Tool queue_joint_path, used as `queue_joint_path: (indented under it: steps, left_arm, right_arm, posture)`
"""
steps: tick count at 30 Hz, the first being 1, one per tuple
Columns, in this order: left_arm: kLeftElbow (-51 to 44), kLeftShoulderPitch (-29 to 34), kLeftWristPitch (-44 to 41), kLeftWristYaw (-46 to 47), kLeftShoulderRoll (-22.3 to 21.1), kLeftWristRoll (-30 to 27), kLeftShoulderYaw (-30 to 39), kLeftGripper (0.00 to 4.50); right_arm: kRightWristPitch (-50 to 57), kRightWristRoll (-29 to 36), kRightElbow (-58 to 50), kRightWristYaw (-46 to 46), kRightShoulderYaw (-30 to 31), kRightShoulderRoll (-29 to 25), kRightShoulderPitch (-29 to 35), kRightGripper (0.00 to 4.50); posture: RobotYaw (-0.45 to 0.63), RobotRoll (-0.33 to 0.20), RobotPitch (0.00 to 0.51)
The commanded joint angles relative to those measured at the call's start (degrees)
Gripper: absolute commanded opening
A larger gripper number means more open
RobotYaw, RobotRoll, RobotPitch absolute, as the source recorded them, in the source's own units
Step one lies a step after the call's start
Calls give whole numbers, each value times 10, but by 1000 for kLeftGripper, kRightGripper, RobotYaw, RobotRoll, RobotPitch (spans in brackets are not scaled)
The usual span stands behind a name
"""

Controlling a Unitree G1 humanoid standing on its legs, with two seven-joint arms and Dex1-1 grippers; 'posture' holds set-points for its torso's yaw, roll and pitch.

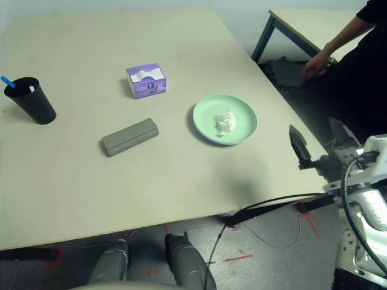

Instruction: Organize and tidy the items on the table.

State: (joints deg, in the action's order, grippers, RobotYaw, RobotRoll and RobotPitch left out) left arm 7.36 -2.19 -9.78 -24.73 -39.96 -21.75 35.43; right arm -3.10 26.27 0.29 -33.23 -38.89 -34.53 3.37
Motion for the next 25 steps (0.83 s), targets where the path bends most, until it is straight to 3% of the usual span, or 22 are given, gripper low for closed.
queue_joint_path:
  steps: [1,12,20,25]
  left_arm:
    - [-2,19,13,1,14,13,-10,4464]
    - [-14,22,-9,1,-2,9,2,4464]
    - [-50,25,-39,5,0,5,3,4464]
    - [-34,-10,-47,1,-8,10,-16,4464]
  right_arm:
    - [-30,-7,46,-21,3,0,11,4500]
    - [-4,19,-9,-20,59,40,4,4500]
    - [24,30,-64,1,68,61,29,4500]
    - [26,35,-80,17,44,59,48,4500]
  posture:
    - [-44,0,197]
    - [4,0,248]
    - [2,0,276]
    - [-26,0,279]
